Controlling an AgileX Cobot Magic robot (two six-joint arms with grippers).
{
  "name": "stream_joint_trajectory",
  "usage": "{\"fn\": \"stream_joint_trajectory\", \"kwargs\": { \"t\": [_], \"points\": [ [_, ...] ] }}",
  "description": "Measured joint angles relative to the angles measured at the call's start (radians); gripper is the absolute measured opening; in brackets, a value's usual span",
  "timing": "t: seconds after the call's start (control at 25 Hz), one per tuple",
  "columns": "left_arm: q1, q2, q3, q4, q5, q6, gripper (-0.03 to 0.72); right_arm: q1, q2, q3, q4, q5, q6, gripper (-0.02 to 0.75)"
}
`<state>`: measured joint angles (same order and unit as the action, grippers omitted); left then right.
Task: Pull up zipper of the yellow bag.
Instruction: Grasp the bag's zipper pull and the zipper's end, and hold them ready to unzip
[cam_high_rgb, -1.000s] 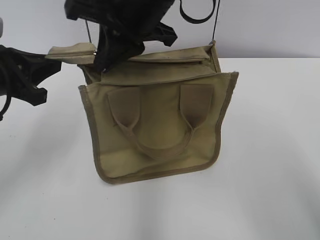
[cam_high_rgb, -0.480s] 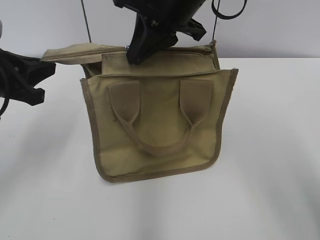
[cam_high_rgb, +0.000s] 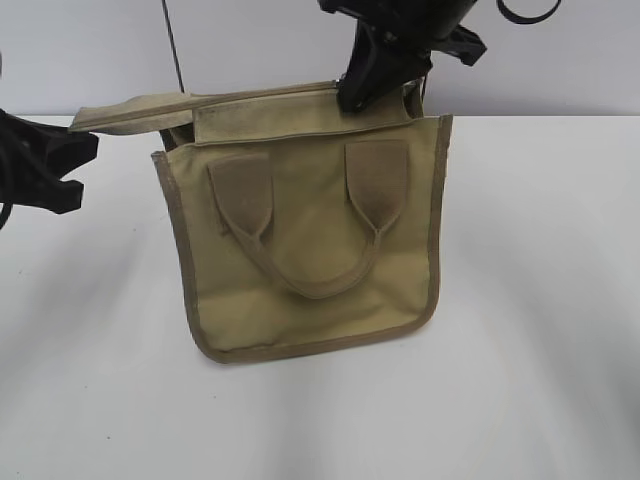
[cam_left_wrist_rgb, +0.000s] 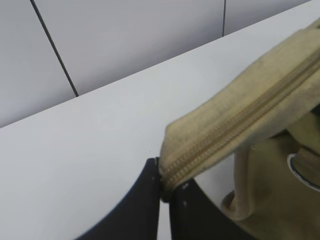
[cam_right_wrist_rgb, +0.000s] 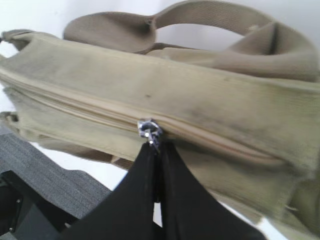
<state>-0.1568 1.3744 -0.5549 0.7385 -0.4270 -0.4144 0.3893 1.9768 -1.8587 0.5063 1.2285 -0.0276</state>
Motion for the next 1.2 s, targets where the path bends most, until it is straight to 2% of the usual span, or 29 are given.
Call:
{"fn": "stream_joint_trajectory", "kwargs": {
  "t": [0.24, 0.6, 0.68, 0.76, 0.84, 0.96, 1.04, 1.08, 1.2],
  "points": [
    [0.001, 0.017, 0.0, -0.004, 0.007, 0.0, 0.008, -0.059, -0.003, 0.0, -0.064, 0.005, -0.001, -0.015],
    [0.001, 0.042, 0.0, -0.003, -0.017, 0.0, 0.008, -0.063, -0.003, 0.0, -0.119, 0.005, -0.005, -0.013],
    [0.001, 0.042, 0.0, -0.004, -0.018, 0.0, 0.008, -0.063, -0.005, 0.0, -0.116, 0.005, -0.008, 0.022],
    [0.005, 0.043, 0.0, -0.005, -0.017, 0.0, 0.026, -0.07, -0.013, 0.0, -0.109, 0.005, -0.029, 0.132],
    [0.006, 0.043, 0.0, -0.007, -0.026, 0.0, 0.088, -0.076, -0.022, -0.001, -0.082, 0.003, -0.059, 0.313],
    [0.005, 0.043, 0.0, -0.012, -0.037, -0.003, 0.293, -0.079, -0.04, -0.002, -0.052, 0.001, -0.092, 0.526],
    [-0.002, 0.043, 0.0, -0.017, -0.016, -0.029, 0.442, -0.079, -0.057, -0.002, -0.052, 0.0, -0.099, 0.573],
    [-0.008, 0.043, 0.0, -0.021, 0.008, -0.056, 0.491, -0.079, -0.069, -0.002, -0.056, -0.002, -0.101, 0.579],
    [-0.047, 0.041, 0.0, -0.024, 0.154, -0.155, 0.545, -0.079, -0.112, -0.002, -0.095, -0.002, -0.103, 0.578]
  ]
}}
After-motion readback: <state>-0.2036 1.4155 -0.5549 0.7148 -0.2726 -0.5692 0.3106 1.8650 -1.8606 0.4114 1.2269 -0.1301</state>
